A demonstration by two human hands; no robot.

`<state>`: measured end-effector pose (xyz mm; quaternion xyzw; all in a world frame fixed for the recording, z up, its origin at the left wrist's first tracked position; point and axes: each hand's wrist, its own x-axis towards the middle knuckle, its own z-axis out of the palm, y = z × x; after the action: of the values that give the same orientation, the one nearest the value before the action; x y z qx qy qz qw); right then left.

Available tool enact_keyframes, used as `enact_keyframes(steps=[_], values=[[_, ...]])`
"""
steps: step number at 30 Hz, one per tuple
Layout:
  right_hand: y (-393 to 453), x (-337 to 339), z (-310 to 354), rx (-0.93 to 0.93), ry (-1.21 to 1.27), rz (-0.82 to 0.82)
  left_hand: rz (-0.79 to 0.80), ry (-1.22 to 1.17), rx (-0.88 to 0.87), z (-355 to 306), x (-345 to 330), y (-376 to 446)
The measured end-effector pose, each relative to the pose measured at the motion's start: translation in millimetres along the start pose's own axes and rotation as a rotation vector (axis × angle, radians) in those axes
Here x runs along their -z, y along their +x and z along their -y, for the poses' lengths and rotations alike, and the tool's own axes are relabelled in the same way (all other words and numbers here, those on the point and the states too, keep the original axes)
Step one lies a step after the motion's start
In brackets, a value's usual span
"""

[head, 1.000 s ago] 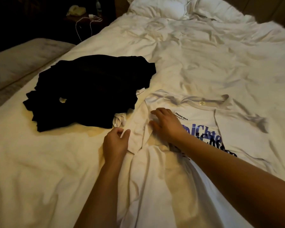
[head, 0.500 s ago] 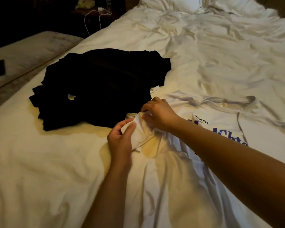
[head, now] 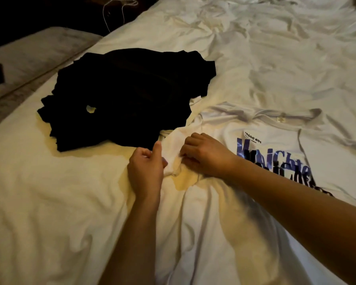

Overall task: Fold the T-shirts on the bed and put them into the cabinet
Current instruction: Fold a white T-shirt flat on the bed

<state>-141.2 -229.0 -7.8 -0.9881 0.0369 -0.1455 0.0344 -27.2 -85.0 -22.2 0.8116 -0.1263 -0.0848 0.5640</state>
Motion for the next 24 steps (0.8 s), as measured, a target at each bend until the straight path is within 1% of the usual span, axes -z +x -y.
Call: enact_keyframes(steps=[2, 4, 5, 7, 9, 11, 14, 15, 17, 18, 19, 22, 23, 24], values=[[-2.3, 1.3, 4.3, -0.035, 0.027, -0.075, -0.015, -0.020, 0.012, -2.6, 0.6, -2.1], [-6.4, 7.1, 10.3, -0.092, 0.076, -0.134, -0.026, -0.121, 0.027, -3.6, 0.4, -1.6], [-9.3, 10.1, 13.3, -0.126, 0.097, -0.171, -0.019, -0.150, 0.031, -4.1, 0.7, -1.2], [-14.7, 15.2, 19.1, -0.211, 0.145, -0.250, 0.038, -0.137, 0.040, -5.0, 1.5, -1.8], [-19.6, 19.9, 23.6, -0.361, 0.244, -0.296, 0.136, -0.064, 0.062, -12.6, 3.7, -7.6], [-23.3, 23.5, 26.4, -0.490, 0.365, -0.328, 0.281, -0.041, 0.173, -21.6, 6.3, -13.0], [-23.4, 29.2, 30.4, -0.540, 0.428, -0.360, 0.612, -0.172, 0.398, -26.6, 8.8, -14.9], [-22.5, 31.1, 31.4, -0.551, 0.453, -0.367, 0.690, -0.214, 0.451, -25.8, 8.4, -14.7], [-20.9, 34.7, 33.5, -0.567, 0.502, -0.382, 0.752, -0.289, 0.499, -23.2, 5.6, -14.3], [-20.2, 36.1, 34.6, -0.566, 0.509, -0.392, 0.744, -0.343, 0.498, -21.9, 3.8, -14.3], [-20.3, 37.3, 35.5, -0.555, 0.503, -0.401, 0.699, -0.416, 0.494, -22.0, 2.2, -14.3], [-23.3, 38.2, 37.3, -0.509, 0.476, -0.411, 0.432, -0.621, 0.469, -19.8, -1.2, -10.1], [-25.5, 37.8, 37.2, -0.495, 0.467, -0.406, 0.386, -0.647, 0.436, -18.6, -2.4, -7.8], [-28.0, 36.6, 36.7, -0.482, 0.460, -0.396, 0.373, -0.643, 0.383, -18.5, -3.4, -6.5]])
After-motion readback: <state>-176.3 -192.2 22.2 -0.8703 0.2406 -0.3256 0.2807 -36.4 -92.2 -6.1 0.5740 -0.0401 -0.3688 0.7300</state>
